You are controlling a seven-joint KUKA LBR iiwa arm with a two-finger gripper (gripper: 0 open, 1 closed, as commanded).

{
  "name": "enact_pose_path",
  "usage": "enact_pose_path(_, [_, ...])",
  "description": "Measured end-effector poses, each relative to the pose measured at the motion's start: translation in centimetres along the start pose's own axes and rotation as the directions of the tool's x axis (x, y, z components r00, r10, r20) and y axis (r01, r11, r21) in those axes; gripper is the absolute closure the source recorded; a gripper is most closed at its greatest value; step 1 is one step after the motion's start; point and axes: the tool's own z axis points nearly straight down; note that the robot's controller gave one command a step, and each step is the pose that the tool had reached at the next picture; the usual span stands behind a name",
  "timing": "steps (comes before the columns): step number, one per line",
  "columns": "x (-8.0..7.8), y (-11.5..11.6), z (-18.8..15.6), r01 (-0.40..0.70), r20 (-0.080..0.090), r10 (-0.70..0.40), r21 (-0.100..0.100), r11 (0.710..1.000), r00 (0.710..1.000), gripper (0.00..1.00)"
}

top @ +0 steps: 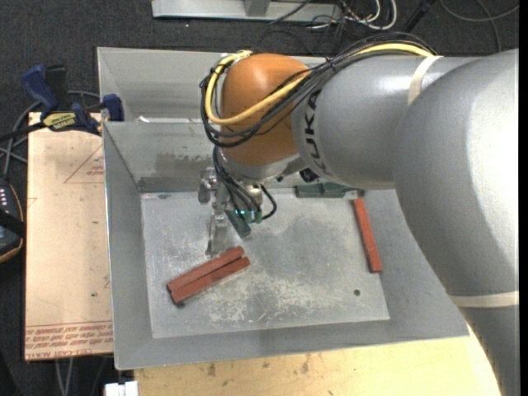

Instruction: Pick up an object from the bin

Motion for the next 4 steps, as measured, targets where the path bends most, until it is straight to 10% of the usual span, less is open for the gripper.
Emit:
enact_pose_path(1, [3.7, -2.5, 7.5, 0.443, 0.002, -0.443, 0.002, 0.897, 0.897, 0.0])
enact_pose_path(2, [3.5, -2.4, 7.2, 0.441, 0.007, -0.441, 0.002, 0.897, 0.897, 1.0])
enact_pose_path(3, [6.0, -0.5, -5.2, 0.613, 0.014, -0.613, 0.006, 0.79, 0.79, 1.0])
enact_pose_path(4, [5.1, 1.4, -14.5, 0.364, 0.015, -0.363, 0.002, 0.932, 0.931, 1.0])
